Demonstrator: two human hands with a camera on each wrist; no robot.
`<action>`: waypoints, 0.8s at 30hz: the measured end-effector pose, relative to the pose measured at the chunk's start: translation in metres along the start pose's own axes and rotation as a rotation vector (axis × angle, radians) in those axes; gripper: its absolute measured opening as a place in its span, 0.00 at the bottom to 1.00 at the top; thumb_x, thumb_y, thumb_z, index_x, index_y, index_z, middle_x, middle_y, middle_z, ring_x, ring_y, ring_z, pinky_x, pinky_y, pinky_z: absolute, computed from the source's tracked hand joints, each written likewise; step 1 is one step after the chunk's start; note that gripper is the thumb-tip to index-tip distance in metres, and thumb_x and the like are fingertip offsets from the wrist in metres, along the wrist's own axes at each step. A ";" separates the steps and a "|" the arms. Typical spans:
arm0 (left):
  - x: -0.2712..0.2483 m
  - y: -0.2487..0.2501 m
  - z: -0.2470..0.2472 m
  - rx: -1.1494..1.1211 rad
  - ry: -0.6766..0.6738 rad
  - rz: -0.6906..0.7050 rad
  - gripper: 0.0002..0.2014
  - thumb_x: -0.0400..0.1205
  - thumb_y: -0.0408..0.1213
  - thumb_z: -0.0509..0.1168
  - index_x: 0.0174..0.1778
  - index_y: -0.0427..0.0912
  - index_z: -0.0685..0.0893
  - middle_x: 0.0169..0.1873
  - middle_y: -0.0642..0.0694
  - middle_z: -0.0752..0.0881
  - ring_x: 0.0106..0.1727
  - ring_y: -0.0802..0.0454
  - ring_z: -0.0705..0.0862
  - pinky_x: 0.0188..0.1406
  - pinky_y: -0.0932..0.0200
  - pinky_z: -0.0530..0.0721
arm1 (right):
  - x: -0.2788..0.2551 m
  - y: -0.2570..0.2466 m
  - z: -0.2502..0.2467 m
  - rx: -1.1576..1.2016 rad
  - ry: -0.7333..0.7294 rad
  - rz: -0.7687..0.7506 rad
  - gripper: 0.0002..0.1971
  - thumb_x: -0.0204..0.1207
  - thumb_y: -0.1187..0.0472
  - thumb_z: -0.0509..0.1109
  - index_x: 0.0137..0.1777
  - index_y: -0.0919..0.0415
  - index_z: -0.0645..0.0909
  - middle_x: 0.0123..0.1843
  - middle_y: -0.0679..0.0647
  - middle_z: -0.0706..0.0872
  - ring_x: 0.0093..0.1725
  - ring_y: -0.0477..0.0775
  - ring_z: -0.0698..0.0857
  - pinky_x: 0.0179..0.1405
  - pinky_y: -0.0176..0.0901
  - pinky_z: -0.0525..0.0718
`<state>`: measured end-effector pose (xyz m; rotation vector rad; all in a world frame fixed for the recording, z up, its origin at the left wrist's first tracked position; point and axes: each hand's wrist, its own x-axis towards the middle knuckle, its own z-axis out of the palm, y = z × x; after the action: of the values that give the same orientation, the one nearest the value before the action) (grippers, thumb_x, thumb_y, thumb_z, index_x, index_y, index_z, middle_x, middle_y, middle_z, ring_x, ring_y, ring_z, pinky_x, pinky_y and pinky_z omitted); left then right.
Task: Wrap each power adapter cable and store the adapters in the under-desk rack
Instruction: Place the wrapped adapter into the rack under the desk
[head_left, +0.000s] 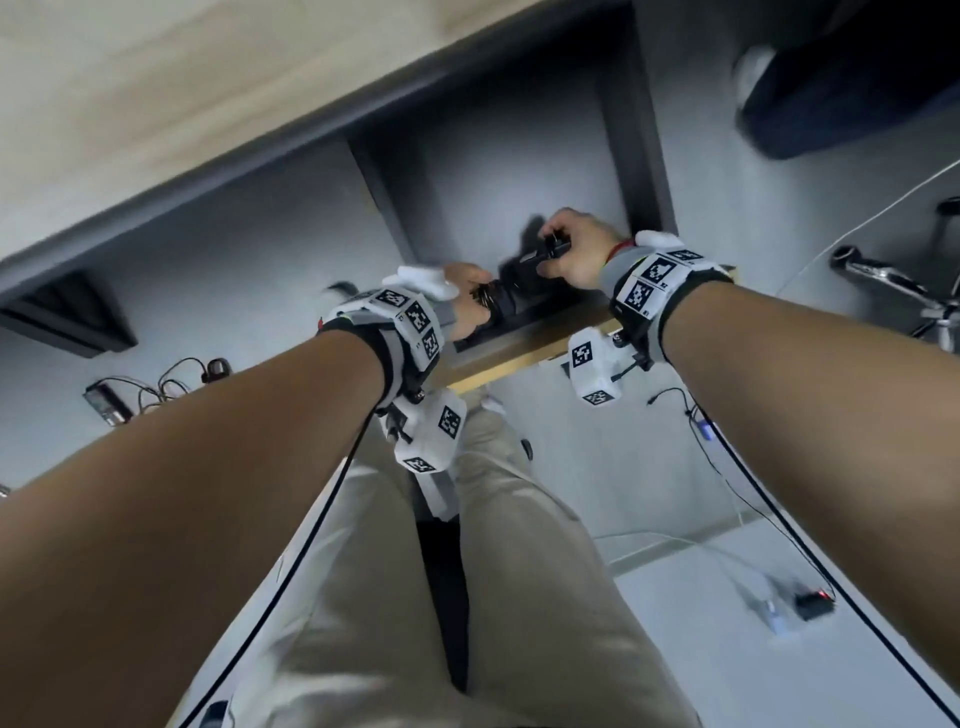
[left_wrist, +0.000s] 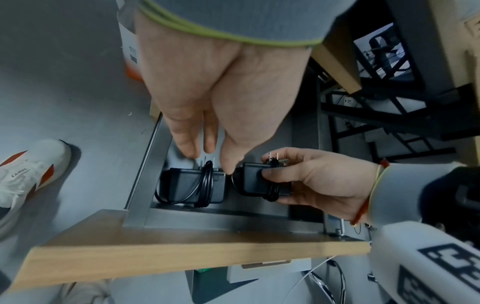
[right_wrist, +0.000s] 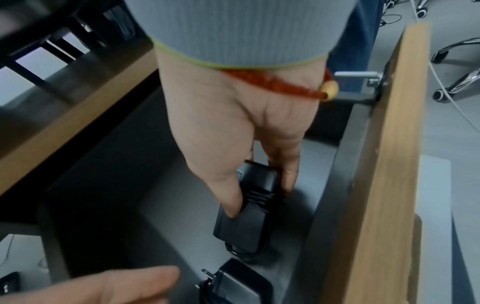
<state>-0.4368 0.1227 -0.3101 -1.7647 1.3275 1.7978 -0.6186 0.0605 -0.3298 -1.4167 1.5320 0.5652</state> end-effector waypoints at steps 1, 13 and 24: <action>0.004 0.000 0.001 0.010 -0.038 -0.002 0.26 0.85 0.30 0.64 0.81 0.40 0.69 0.77 0.40 0.75 0.76 0.44 0.74 0.71 0.59 0.71 | 0.003 0.002 0.002 -0.018 -0.015 0.004 0.26 0.72 0.57 0.78 0.69 0.49 0.75 0.68 0.53 0.81 0.63 0.58 0.82 0.55 0.42 0.76; 0.040 -0.004 0.028 0.174 0.122 0.013 0.26 0.82 0.38 0.67 0.78 0.47 0.74 0.77 0.40 0.74 0.76 0.41 0.73 0.72 0.55 0.69 | 0.024 0.024 0.022 -0.058 -0.072 0.012 0.23 0.78 0.44 0.70 0.72 0.48 0.78 0.74 0.59 0.64 0.67 0.58 0.76 0.77 0.43 0.64; 0.045 -0.004 0.029 0.243 0.104 0.014 0.24 0.84 0.40 0.64 0.78 0.49 0.74 0.78 0.39 0.70 0.78 0.37 0.68 0.76 0.49 0.64 | 0.033 0.019 0.018 -0.021 -0.030 0.020 0.16 0.79 0.52 0.72 0.66 0.48 0.83 0.73 0.57 0.69 0.67 0.58 0.79 0.68 0.37 0.68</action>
<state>-0.4612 0.1295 -0.3576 -1.7389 1.5301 1.4955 -0.6275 0.0632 -0.3707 -1.4043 1.5214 0.6138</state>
